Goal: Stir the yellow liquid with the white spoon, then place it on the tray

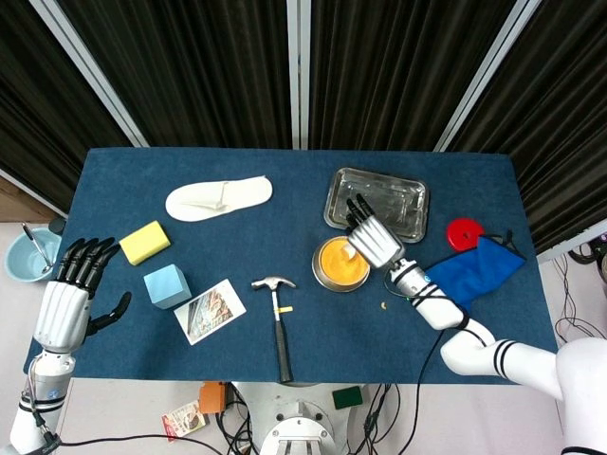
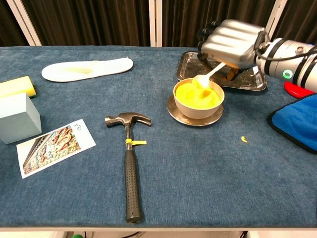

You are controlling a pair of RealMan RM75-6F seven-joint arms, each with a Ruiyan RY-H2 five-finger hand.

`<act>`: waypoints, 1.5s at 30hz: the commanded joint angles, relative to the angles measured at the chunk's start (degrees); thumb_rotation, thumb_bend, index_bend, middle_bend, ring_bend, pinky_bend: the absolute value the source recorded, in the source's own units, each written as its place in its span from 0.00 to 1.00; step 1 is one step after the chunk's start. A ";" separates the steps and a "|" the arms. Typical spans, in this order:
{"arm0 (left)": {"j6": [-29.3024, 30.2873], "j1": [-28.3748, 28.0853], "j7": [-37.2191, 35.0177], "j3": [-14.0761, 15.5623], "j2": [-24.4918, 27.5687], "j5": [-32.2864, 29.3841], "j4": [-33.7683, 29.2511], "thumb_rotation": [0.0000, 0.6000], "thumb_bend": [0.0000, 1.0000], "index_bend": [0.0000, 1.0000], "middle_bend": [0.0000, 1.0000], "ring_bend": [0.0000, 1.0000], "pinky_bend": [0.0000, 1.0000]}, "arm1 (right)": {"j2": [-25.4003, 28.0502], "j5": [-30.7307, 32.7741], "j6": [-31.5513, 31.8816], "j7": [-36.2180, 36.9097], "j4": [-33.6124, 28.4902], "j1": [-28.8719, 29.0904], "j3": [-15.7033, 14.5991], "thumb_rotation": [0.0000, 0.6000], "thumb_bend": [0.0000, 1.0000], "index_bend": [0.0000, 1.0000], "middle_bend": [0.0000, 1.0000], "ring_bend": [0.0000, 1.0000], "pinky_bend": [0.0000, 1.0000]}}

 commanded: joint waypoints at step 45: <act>0.45 0.82 -0.55 0.84 -0.92 0.22 2.52 0.97 0.28 0.13 0.11 0.09 0.09 | -0.71 20.02 -3.58 -78.94 -13.12 13.06 -4.94 1.00 0.48 0.75 0.33 0.09 0.00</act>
